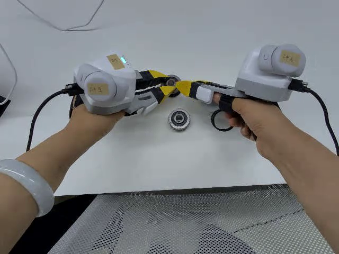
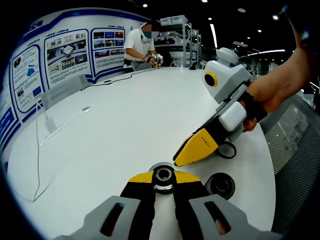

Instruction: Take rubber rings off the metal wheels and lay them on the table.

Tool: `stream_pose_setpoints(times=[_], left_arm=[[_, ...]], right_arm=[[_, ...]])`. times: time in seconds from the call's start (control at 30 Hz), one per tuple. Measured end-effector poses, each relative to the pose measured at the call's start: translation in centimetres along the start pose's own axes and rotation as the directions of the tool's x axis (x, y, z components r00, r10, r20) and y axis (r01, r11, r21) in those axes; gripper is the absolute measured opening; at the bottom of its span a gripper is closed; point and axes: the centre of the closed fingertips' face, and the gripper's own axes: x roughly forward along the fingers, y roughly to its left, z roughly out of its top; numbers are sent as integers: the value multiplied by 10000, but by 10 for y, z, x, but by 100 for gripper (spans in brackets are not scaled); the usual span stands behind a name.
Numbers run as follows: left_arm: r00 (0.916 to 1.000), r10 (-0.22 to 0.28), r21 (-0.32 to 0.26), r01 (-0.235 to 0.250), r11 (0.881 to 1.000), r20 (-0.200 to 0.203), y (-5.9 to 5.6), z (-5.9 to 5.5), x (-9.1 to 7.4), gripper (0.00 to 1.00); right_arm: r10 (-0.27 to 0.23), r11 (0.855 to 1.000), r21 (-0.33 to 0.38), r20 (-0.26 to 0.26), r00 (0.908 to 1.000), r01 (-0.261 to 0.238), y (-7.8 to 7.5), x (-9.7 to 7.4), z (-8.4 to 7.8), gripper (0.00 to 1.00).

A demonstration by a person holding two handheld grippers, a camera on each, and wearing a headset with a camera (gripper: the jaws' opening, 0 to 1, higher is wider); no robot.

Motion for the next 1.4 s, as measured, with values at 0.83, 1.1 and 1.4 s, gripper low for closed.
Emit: stream_pose_setpoints(times=[0.83, 1.1, 1.4], left_arm=[[9998, -19, -51, 20, 10000, 179, 2, -1, 1, 13], [9997, -10, -103, 13, 9999, 233, 3, -2, 1, 13], [9996, -12, -138, 15, 9999, 270, 4, -3, 2, 13]], right_arm=[[154, 9928, 1181, 185, 9997, -175, 0, 3, -3, 18], [147, 9938, 1100, 232, 9996, -172, -4, 2, -3, 4], [96, 9919, 1264, 187, 9998, -119, -5, 5, -6, 19]])
